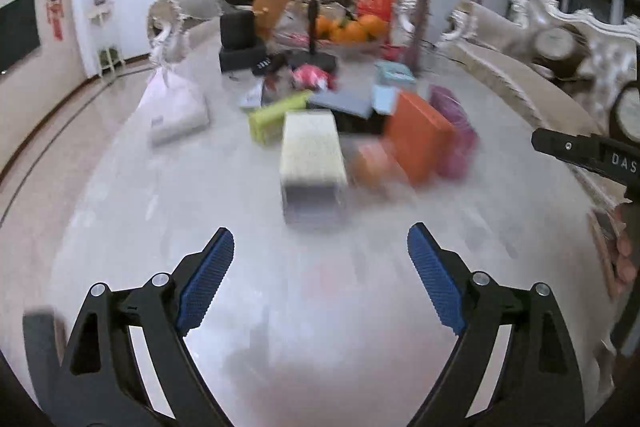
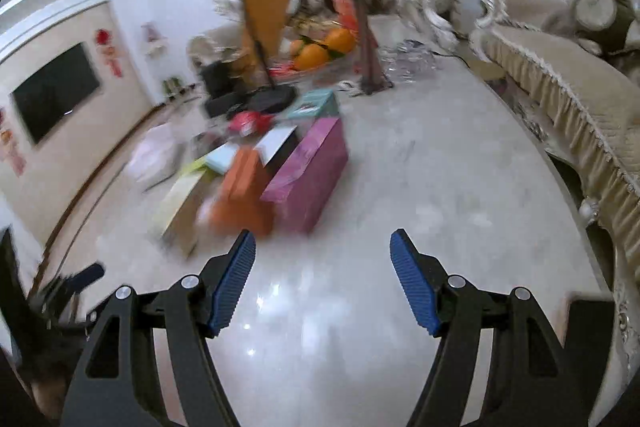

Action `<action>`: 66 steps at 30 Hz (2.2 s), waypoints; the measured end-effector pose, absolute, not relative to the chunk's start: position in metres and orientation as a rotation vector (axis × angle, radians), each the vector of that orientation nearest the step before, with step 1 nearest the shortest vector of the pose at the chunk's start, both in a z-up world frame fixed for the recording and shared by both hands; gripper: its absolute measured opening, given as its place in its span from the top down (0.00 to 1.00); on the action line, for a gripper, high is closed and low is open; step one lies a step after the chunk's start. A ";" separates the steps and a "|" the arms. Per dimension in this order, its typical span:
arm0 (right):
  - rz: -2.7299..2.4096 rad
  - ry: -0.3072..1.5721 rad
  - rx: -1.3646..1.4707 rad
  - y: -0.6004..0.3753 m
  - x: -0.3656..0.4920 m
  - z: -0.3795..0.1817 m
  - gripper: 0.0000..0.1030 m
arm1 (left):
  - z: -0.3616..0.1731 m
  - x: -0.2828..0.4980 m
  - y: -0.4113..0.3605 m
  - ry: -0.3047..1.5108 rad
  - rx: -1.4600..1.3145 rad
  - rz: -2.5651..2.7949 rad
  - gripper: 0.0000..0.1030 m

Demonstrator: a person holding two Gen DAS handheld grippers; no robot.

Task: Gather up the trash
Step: 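Grasp the cream box with the left tool while the right tool grasps the magenta box, then lower both boxes over the wastebasket and open both tools to drop them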

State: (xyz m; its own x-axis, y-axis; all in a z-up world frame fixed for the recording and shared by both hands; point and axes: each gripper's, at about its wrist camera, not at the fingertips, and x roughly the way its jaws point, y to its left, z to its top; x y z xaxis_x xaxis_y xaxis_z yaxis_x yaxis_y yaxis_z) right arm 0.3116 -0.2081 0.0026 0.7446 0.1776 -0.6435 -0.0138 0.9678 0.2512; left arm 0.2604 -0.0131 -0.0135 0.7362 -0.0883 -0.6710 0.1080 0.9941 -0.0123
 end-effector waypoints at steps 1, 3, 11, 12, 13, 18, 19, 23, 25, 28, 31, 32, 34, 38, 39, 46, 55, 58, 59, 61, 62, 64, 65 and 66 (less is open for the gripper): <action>0.086 0.744 0.244 -0.207 0.327 -0.002 0.36 | -0.015 0.271 -0.016 0.739 0.011 -0.106 0.16; 0.053 0.777 0.253 -0.211 0.344 -0.002 0.36 | -0.018 0.292 -0.016 0.759 -0.020 -0.113 0.16; 0.008 0.875 0.276 -0.211 0.376 -0.012 0.36 | -0.025 0.329 -0.012 0.797 -0.026 -0.100 0.16; 0.009 0.882 0.273 -0.208 0.379 -0.014 0.36 | -0.027 0.331 -0.010 0.798 -0.025 -0.098 0.16; 0.012 0.888 0.267 -0.205 0.382 -0.017 0.36 | -0.028 0.334 -0.008 0.799 -0.028 -0.093 0.16; -0.014 0.915 0.200 -0.200 0.389 -0.029 0.36 | -0.040 0.354 0.002 0.849 -0.035 -0.055 0.16; -0.032 0.920 0.194 -0.203 0.389 -0.031 0.35 | -0.043 0.357 0.002 0.864 -0.024 -0.041 0.16; -0.058 0.920 0.216 -0.217 0.389 -0.034 0.35 | -0.053 0.368 0.001 0.920 0.013 -0.023 0.16; -0.052 0.934 0.248 -0.223 0.390 -0.036 0.36 | -0.053 0.369 0.004 0.925 -0.008 -0.037 0.17; 0.027 0.965 0.291 -0.227 0.392 -0.042 0.38 | -0.053 0.370 0.005 0.919 0.003 -0.036 0.54; 0.101 0.978 0.350 -0.233 0.388 -0.041 0.71 | -0.051 0.369 0.009 0.931 -0.005 -0.050 0.54; 0.098 0.974 0.338 -0.234 0.385 -0.039 0.72 | -0.050 0.367 0.012 0.940 -0.025 -0.065 0.54; 0.104 0.946 0.318 -0.236 0.374 -0.032 0.72 | -0.047 0.362 0.017 0.937 -0.052 -0.078 0.54; 0.129 0.855 0.383 -0.250 0.351 -0.010 0.72 | -0.029 0.340 0.027 0.874 -0.061 -0.083 0.54; 0.123 0.836 0.382 -0.254 0.345 -0.006 0.72 | -0.024 0.334 0.029 0.861 -0.063 -0.090 0.54; 0.233 0.701 0.391 -0.283 0.256 0.010 0.72 | 0.010 0.250 0.039 0.715 -0.120 -0.220 0.54; 0.513 0.800 0.435 -0.252 0.063 -0.038 0.72 | -0.004 0.041 0.010 0.734 -0.071 -0.403 0.54; 0.595 0.951 0.452 -0.228 0.034 -0.064 0.72 | -0.026 0.002 0.003 0.859 -0.109 -0.408 0.54; 0.615 0.994 0.441 -0.221 0.030 -0.070 0.72 | -0.035 -0.004 0.001 0.899 -0.114 -0.413 0.54; 0.644 1.084 0.384 -0.204 0.025 -0.087 0.72 | -0.060 -0.011 -0.005 0.999 -0.106 -0.422 0.54; 0.639 1.132 0.343 -0.195 0.024 -0.099 0.72 | -0.070 -0.012 -0.007 1.029 -0.094 -0.426 0.54; 0.608 1.204 0.258 -0.180 0.029 -0.128 0.72 | -0.106 -0.010 -0.010 1.120 -0.068 -0.428 0.54; 0.586 1.241 0.229 -0.175 0.033 -0.143 0.72 | -0.127 -0.007 -0.012 1.181 -0.056 -0.419 0.54; 0.571 1.287 0.199 -0.168 0.041 -0.164 0.72 | -0.145 -0.003 -0.013 1.220 -0.054 -0.406 0.54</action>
